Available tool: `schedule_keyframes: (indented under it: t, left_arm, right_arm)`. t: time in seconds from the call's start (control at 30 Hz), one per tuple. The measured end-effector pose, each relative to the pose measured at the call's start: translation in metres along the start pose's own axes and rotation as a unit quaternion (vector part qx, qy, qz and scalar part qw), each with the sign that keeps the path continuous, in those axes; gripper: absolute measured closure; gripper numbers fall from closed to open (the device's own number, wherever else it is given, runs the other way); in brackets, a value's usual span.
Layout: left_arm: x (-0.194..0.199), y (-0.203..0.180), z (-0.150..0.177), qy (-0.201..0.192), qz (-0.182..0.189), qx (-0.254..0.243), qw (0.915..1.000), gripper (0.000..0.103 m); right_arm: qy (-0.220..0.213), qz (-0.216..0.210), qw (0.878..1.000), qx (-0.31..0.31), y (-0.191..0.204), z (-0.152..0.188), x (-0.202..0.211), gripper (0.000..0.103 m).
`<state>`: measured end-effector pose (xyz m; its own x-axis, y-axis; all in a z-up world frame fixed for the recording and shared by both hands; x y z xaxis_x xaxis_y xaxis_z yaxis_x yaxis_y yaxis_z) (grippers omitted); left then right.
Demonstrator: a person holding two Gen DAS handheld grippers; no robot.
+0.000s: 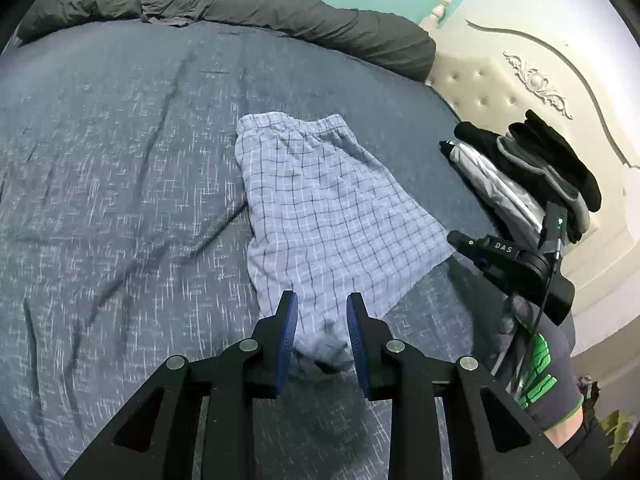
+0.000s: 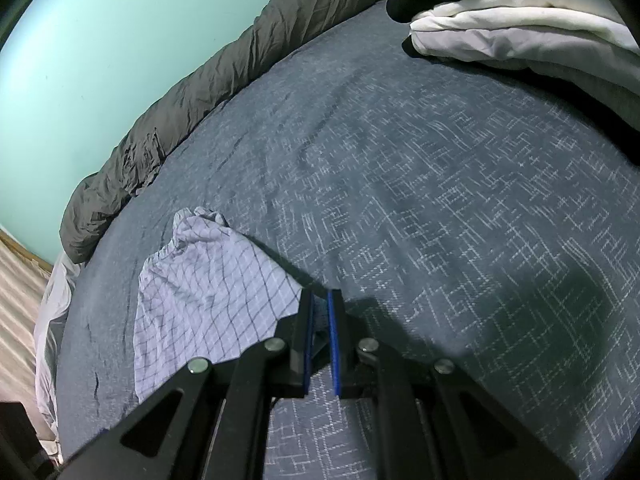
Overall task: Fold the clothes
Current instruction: 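Open the left tool and move it to the shorts leg edge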
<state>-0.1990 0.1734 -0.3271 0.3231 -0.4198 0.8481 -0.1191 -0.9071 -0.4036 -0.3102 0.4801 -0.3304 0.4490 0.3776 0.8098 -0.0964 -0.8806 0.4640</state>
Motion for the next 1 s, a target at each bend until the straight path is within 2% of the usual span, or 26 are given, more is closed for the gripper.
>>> schedule_keyframes:
  t: [0.1,0.2,0.5,0.6,0.7,0.77,0.8,0.83,0.9,1.0]
  left_arm:
    - [-0.029,0.003,0.009,0.049,-0.029,-0.013,0.9983,0.076]
    - [-0.043,0.007,0.022,0.072,-0.052,-0.021,0.9959,0.076]
    - [-0.026,0.013,0.017,0.048,-0.071,-0.017,0.9962,0.076]
    - [-0.015,0.021,0.0,0.036,-0.073,-0.007,0.9966,0.075]
    - [-0.005,0.035,-0.019,0.027,-0.08,0.004,0.9964,0.074]
    - [-0.001,0.043,-0.035,0.017,-0.081,0.014,0.9964,0.061]
    - [-0.001,0.047,-0.045,0.013,-0.078,0.023,0.9966,0.049]
    - [-0.002,0.049,-0.053,0.011,-0.075,0.028,0.9968,0.045]
    - [-0.008,0.052,-0.07,0.012,-0.068,0.034,0.997,0.045]
    - [-0.026,0.053,-0.101,0.024,-0.051,0.041,0.9976,0.045]
  right_arm:
    - [0.001,0.003,1.0,0.001,0.0,0.001,-0.001,0.097]
    - [0.002,0.004,1.0,0.0,-0.001,0.001,-0.002,0.097]
    - [0.008,0.011,1.0,0.001,-0.005,0.003,-0.007,0.097]
    - [0.016,0.021,1.0,-0.005,-0.012,0.004,-0.011,0.095]
    - [-0.003,0.038,0.999,0.004,-0.012,0.002,0.002,0.094]
    - [-0.031,0.055,0.998,0.022,-0.005,-0.008,0.02,0.094]
    - [-0.036,0.052,0.998,0.029,-0.001,-0.012,0.024,0.093]
    - [-0.036,0.044,0.997,0.042,0.007,-0.018,0.026,0.091]
    - [-0.015,0.02,0.997,0.073,0.026,-0.031,0.02,0.08]
    - [0.027,-0.014,0.993,0.117,0.057,-0.048,-0.002,0.076]
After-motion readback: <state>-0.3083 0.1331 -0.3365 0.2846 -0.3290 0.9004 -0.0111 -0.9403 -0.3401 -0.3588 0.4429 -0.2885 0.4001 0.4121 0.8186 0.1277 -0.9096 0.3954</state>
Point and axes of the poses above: each gripper's, at about its wrist camera, not at the fingertips, and x roughly against the way its jaws point, y to its left, z to its underside, the point moved 6 cm from there along -x, roughly the way its jaws point, and after that the axes turned 12 degrees about y, right-handed, at the moved point
